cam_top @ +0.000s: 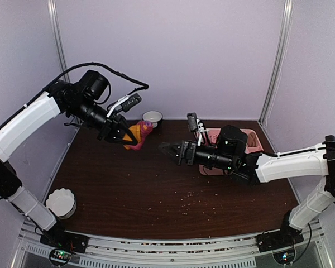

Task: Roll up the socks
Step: Pass from the left arm to the right

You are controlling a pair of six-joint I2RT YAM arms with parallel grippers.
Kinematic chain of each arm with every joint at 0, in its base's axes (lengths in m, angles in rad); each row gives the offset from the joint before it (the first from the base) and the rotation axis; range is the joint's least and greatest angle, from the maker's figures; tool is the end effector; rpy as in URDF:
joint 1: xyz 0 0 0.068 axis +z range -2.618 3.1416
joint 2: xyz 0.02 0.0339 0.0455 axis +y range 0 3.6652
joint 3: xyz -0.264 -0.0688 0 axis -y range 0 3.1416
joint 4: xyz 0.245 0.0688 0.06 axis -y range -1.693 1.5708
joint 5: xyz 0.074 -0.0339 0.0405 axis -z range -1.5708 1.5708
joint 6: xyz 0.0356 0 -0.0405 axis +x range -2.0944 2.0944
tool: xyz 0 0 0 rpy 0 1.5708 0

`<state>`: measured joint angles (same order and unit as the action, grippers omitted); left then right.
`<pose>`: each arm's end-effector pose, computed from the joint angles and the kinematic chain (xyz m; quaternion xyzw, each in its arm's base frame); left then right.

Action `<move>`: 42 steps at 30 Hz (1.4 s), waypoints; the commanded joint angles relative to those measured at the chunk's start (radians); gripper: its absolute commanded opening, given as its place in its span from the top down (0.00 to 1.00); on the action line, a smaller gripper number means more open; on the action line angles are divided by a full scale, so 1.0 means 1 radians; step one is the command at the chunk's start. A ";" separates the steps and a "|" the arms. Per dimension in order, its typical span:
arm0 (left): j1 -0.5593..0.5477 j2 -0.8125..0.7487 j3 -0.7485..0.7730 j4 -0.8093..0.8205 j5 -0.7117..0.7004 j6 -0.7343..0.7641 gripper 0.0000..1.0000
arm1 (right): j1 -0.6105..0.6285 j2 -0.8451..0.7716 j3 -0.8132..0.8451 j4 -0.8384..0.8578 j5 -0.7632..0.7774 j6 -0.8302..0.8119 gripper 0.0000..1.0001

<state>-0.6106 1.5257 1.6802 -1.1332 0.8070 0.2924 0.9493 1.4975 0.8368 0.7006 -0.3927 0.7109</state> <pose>0.2278 -0.1908 0.3924 0.4869 0.7416 -0.4133 0.2054 0.1856 0.2825 0.2781 -0.2205 0.6580 0.6131 0.3775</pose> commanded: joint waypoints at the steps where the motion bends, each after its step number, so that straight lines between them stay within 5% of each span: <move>1: 0.001 0.016 -0.006 -0.064 0.164 0.004 1.00 | 0.075 -0.068 0.128 -0.179 0.032 -0.225 0.00; 8: 0.005 0.030 -0.008 -0.083 0.171 0.025 1.00 | 0.121 -0.021 0.247 -0.248 -0.023 -0.286 0.08; 19: 0.006 0.025 -0.012 -0.116 0.195 0.057 1.00 | 0.144 0.057 0.418 -0.461 0.108 -0.363 0.28; 23: 0.006 0.042 0.003 -0.142 0.193 0.080 1.00 | 0.147 0.077 0.420 -0.413 0.108 -0.336 0.30; 32: 0.005 0.035 0.012 -0.164 0.191 0.103 1.00 | 0.147 0.098 0.441 -0.431 0.057 -0.312 0.93; 33: 0.005 0.041 0.017 -0.173 0.189 0.111 0.97 | 0.146 0.098 0.442 -0.430 0.049 -0.309 1.00; 35: 0.005 0.043 0.018 -0.182 0.162 0.118 0.60 | 0.144 0.096 0.440 -0.427 0.037 -0.304 1.00; 39: 0.007 0.038 0.031 -0.190 0.067 0.133 0.27 | 0.133 0.073 0.416 -0.463 0.058 -0.315 1.00; 40: 0.008 0.038 0.035 -0.196 0.033 0.140 0.10 | 0.128 0.063 0.410 -0.481 0.069 -0.316 1.00; 42: 0.015 0.043 0.043 -0.207 -0.069 0.156 0.02 | 0.104 0.037 0.388 -0.556 0.113 -0.340 1.00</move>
<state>-0.6075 1.5616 1.6859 -1.3174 0.8925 0.4084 1.0874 1.5829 1.2537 0.2516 -0.3382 0.3985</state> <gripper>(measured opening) 0.921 0.081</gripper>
